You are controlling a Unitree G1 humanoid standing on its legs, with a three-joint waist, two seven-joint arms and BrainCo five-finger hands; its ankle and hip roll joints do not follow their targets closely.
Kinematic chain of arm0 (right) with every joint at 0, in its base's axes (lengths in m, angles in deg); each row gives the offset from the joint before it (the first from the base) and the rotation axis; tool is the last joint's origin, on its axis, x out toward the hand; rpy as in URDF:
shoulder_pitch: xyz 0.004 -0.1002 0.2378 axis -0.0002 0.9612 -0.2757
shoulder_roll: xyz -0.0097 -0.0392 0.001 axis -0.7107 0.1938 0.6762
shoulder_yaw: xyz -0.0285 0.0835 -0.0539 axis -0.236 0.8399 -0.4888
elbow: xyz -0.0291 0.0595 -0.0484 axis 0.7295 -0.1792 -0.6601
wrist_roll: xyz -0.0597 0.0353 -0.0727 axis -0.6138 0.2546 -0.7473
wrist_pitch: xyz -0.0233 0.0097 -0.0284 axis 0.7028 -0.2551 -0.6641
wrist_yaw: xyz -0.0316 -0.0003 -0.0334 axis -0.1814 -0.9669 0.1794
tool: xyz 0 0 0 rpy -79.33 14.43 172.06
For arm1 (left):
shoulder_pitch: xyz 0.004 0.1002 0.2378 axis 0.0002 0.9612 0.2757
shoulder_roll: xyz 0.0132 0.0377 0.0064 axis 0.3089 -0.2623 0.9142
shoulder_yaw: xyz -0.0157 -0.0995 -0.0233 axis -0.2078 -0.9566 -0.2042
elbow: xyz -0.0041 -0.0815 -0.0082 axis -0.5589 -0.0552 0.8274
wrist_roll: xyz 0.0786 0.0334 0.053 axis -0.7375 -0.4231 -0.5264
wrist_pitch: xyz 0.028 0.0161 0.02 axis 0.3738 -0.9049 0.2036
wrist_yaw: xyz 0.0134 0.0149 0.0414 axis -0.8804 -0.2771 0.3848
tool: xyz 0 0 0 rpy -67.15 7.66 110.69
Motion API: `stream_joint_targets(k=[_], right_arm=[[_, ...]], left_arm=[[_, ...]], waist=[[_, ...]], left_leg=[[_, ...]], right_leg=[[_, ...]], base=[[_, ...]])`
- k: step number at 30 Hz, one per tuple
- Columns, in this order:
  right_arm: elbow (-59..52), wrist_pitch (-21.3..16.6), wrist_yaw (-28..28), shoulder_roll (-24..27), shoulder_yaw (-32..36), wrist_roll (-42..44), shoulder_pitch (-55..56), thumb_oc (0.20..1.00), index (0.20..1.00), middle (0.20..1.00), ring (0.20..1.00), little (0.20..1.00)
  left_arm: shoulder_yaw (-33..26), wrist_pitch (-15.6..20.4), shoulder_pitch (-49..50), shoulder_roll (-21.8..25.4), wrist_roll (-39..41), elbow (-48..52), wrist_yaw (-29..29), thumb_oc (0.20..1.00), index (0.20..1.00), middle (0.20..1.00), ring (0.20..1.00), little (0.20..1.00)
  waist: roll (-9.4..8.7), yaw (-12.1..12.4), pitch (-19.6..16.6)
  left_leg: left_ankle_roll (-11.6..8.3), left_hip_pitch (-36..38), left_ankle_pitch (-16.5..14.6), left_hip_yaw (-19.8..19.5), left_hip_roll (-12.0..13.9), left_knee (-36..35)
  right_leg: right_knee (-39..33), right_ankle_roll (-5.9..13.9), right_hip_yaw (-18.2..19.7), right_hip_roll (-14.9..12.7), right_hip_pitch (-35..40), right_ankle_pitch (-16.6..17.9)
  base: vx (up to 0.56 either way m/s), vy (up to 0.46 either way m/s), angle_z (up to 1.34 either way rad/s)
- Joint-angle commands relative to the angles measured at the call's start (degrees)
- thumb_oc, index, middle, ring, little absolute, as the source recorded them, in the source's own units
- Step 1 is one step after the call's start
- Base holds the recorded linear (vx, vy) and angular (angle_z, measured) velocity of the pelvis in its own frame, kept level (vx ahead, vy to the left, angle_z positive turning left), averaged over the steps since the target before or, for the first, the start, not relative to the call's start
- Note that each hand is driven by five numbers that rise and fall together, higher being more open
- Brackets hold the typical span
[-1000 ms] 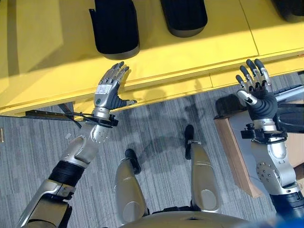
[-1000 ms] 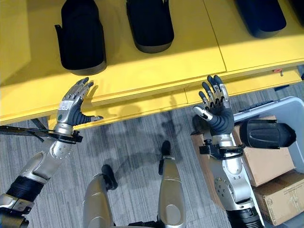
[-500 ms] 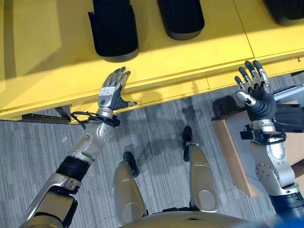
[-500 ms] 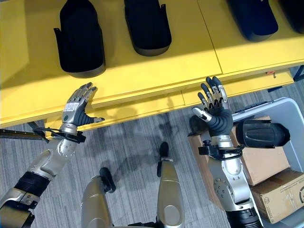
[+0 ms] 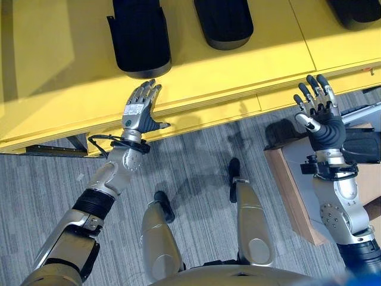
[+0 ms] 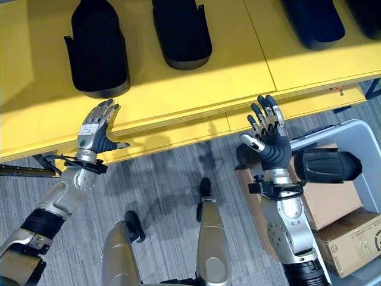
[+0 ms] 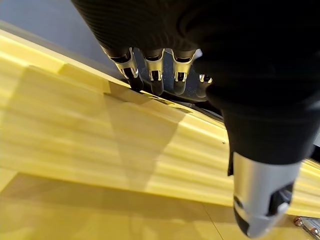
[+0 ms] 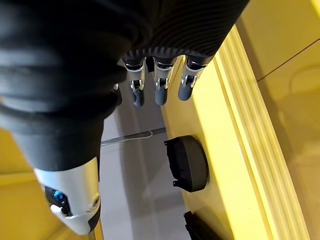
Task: Move parts from the plastic box to the shelf.
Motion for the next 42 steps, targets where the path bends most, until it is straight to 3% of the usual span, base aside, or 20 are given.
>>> stream_joint_targets(k=[1, 42], right_arm=[[-4.1, -2.9, 0.1, -0.3, 1.1, 0.7, 0.6, 1.0, 1.0, 1.0, 1.0, 1.0], [-4.2, -2.7, 0.2, 1.7, 1.0, 0.4, 1.6, 1.0, 1.0, 1.0, 1.0, 1.0]], left_arm=[[0.2, -0.7, -1.6, 0.6, -0.4, -3.7, 1.3, 1.0, 1.0, 1.0, 1.0, 1.0], [2.1, -2.1, -11.6, 3.4, 0.9, -8.3, 3.4, 1.0, 1.0, 1.0, 1.0, 1.0]], waist=[[-0.49, -0.6, -2.3], [-0.7, -1.9, -3.0]], left_leg=[[-1.33, -4.0, 10.4, -3.7, 0.2, -5.5], [-1.24, -5.1, 10.1, -2.7, 0.5, -4.4]], right_leg=[[9.5, 1.38, 1.3, -1.9, 1.8, -7.7], [9.8, 1.8, 2.6, -1.9, -0.1, -7.0]], base=[[0.0, 0.0, 0.0], [0.0, 0.001, 0.0]])
